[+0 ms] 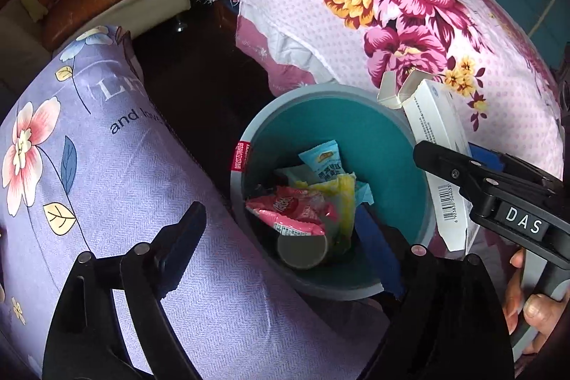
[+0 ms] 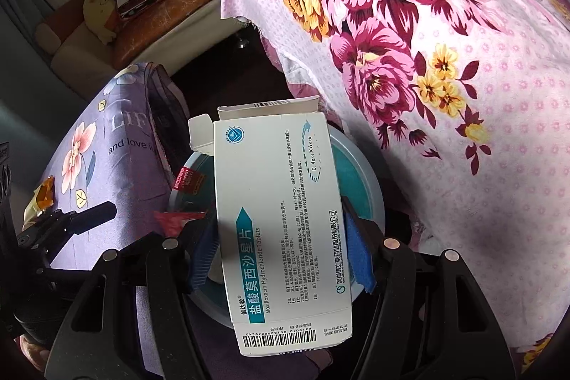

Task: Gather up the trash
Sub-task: 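Drop the nabati pack from left tool while right tool drops the medicine box, then move both open tools back over the pink cup and snack pack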

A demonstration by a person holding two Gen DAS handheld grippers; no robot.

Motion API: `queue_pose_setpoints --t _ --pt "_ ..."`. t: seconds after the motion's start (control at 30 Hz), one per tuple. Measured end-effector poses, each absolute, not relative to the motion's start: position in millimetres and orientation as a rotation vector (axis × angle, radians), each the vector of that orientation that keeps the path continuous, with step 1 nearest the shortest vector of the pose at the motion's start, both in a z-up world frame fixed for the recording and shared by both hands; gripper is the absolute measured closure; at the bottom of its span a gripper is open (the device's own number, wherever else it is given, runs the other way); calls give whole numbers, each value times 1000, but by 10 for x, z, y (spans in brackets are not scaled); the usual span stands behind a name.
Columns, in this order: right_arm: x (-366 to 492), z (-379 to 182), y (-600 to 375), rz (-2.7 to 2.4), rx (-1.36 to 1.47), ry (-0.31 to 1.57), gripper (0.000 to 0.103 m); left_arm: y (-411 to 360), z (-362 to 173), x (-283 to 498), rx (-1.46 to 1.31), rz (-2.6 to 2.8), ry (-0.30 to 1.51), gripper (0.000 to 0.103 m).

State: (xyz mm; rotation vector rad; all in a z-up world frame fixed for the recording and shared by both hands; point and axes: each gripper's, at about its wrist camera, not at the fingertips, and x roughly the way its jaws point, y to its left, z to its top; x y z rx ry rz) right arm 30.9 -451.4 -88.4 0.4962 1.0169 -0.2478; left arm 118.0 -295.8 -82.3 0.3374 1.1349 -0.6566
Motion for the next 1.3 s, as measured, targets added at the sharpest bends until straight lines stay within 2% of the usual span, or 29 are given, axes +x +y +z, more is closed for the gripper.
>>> queue_pose_setpoints --t 0.33,0.73,1.1,1.3 --pt "499 -943 -4365 -240 469 1050 41 -2636 -793 1290 287 -625 1153 11" --pt "619 -896 -4161 -232 448 1092 29 -2324 -783 1356 224 -595 1171 10" --pt "714 -735 -3819 -200 401 1109 27 -1945 -676 1371 172 -565 1161 10" --pt "857 -668 -3452 -142 359 1127 25 -1493 -623 1417 134 -496 1153 9"
